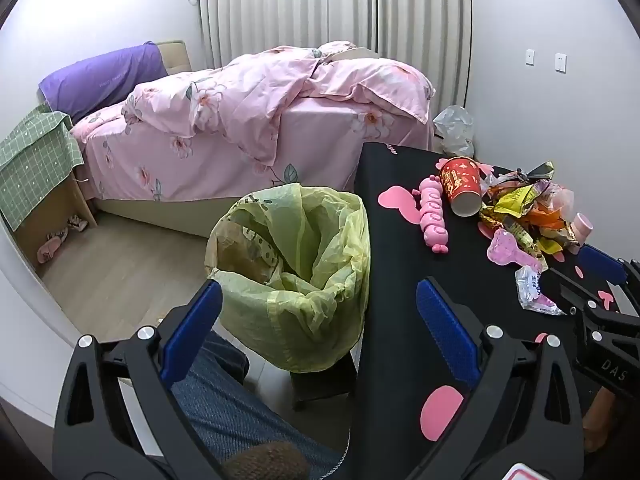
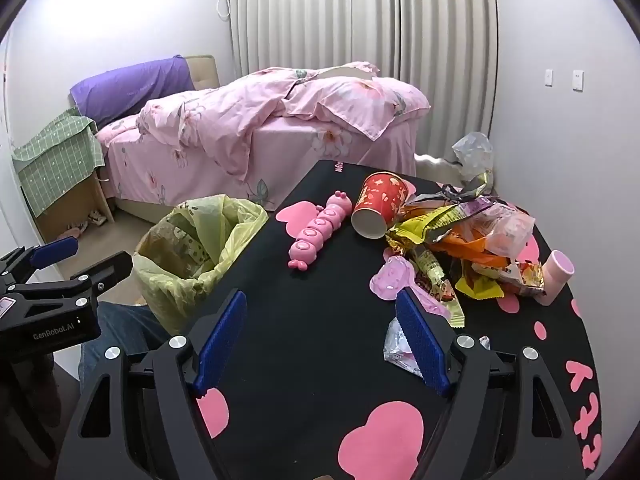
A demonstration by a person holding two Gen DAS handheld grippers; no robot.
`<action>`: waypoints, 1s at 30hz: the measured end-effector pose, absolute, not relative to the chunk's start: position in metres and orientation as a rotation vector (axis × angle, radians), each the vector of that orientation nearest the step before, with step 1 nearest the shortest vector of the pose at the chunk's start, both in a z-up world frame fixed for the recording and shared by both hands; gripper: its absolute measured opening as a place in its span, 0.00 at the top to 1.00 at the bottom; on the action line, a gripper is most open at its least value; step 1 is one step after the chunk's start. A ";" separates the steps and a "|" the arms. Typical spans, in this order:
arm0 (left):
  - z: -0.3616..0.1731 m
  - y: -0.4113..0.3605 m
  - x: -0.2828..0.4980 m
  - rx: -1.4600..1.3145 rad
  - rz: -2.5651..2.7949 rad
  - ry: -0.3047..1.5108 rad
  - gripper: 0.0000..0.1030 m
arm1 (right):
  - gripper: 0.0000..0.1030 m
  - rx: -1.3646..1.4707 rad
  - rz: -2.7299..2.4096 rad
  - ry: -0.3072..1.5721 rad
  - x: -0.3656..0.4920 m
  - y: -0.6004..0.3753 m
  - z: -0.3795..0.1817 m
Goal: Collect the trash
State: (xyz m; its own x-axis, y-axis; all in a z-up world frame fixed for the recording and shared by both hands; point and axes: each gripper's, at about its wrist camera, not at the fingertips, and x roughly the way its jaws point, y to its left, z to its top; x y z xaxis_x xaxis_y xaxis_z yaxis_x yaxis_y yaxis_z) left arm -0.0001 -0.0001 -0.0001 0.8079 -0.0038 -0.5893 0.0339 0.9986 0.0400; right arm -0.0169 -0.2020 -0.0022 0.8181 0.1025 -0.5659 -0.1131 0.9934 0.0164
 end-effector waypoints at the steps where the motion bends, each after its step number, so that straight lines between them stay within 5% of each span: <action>1: 0.000 0.001 0.000 0.035 -0.026 0.637 0.09 | 0.28 -0.016 0.116 0.600 -0.017 -0.203 -0.002; 30: 0.002 0.002 -0.002 0.039 -0.023 0.636 0.09 | 0.28 -0.010 0.126 0.598 -0.020 -0.203 0.000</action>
State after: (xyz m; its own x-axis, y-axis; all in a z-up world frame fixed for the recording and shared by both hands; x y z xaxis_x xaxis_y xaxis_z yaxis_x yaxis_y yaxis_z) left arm -0.0021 0.0022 0.0017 0.8041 -0.0092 -0.5944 0.0329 0.9990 0.0291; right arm -0.0195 -0.2032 -0.0004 0.8191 0.1151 -0.5620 -0.1208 0.9923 0.0271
